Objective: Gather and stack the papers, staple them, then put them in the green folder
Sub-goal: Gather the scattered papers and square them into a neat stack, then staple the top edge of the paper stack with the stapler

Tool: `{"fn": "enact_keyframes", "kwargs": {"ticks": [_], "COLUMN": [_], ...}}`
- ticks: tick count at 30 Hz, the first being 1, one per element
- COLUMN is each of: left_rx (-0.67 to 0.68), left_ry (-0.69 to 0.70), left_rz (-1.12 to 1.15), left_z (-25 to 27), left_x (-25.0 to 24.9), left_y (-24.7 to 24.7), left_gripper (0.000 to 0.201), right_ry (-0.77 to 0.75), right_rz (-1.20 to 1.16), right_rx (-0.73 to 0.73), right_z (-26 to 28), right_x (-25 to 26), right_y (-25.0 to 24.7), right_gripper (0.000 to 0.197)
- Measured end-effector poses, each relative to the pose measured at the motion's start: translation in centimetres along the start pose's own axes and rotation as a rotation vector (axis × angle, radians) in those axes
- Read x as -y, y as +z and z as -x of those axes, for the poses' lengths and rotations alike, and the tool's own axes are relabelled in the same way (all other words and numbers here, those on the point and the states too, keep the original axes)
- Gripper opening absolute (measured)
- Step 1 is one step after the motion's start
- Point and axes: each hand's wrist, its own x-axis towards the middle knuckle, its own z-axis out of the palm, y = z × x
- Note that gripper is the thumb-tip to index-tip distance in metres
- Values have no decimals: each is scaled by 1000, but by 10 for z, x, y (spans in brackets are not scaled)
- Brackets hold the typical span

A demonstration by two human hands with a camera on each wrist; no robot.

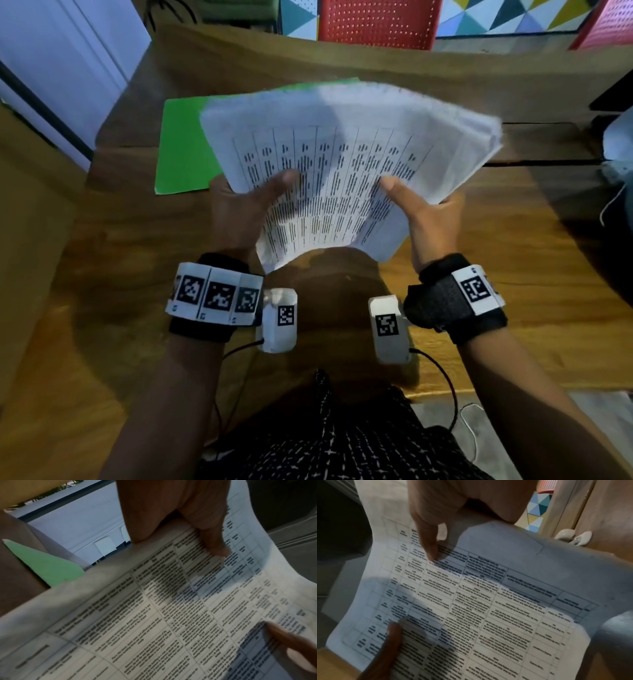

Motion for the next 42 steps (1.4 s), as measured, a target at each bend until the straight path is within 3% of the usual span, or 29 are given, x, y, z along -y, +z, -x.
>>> {"fn": "enact_keyframes", "kwargs": {"ticks": [6, 10, 12, 19, 22, 25, 28, 33, 38, 42], "left_rx": [-42, -167, -248, -213, -199, -198, -198, -159, -200, -101], "left_ry": [-217, -301, -352, -548, -627, -676, -682, -633, -620, -515], "left_rz": [-40, -139, -205, -535, -625, -696, -769, -916, -1054, -1134], "left_z": [12, 2, -6, -8, -3, -1, -2, 0, -3, -29], "left_x": [37, 35, 43, 101, 118, 129, 133, 136, 133, 118], "left_y": [3, 11, 13, 15, 16, 14, 16, 23, 33, 59], "left_gripper": [33, 17, 40, 37, 37, 30, 23, 34, 30, 59], "right_ry": [149, 91, 64, 345, 374, 426, 435, 417, 382, 305], "right_rz": [172, 335, 465, 922, 1019, 1059, 1190, 1441, 1511, 1437], "right_rx": [5, 22, 25, 32, 56, 147, 304, 529, 579, 454], "right_z": [14, 0, -10, -22, -20, -15, -11, -9, -24, -66], "right_x": [-42, -42, -44, -79, -93, -102, -109, -120, -110, -94], "right_y": [-6, -4, -5, -17, -20, -19, -19, -25, -26, -28], "right_gripper": [28, 30, 38, 34, 43, 66, 85, 71, 45, 36]}}
